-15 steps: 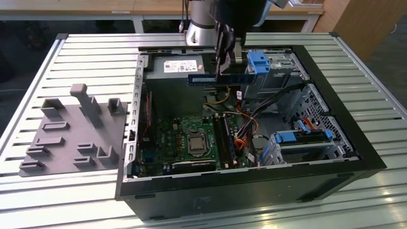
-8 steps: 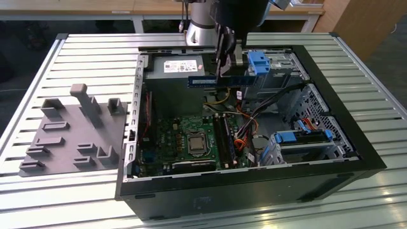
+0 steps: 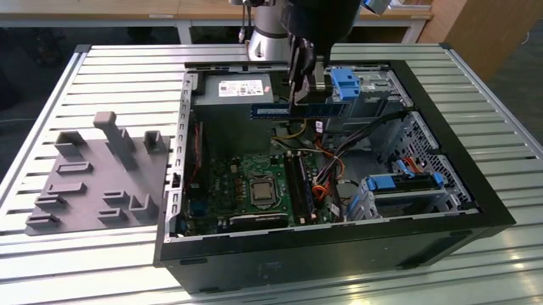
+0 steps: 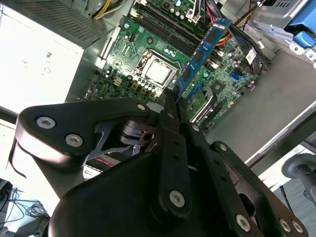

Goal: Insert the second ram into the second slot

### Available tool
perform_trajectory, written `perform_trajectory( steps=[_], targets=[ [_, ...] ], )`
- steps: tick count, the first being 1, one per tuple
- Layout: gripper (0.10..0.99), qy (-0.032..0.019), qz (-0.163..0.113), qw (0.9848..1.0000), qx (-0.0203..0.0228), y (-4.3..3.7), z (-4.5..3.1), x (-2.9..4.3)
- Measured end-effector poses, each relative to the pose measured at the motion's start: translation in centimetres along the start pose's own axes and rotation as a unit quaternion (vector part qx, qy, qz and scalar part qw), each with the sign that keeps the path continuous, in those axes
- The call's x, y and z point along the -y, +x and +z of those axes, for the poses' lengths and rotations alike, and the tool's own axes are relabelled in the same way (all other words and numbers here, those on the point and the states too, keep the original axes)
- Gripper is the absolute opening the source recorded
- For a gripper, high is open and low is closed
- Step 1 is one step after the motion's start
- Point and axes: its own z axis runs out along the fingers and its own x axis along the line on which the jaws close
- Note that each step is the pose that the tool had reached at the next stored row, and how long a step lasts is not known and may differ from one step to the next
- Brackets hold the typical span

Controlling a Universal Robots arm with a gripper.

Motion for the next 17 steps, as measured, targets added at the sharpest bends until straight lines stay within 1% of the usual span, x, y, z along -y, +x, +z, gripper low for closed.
perform_trajectory(
  steps=[17],
  targets=[
    [0.137, 0.0004, 0.022, 0.9998, 0.0004, 0.01, 0.00, 0.00]
  ],
)
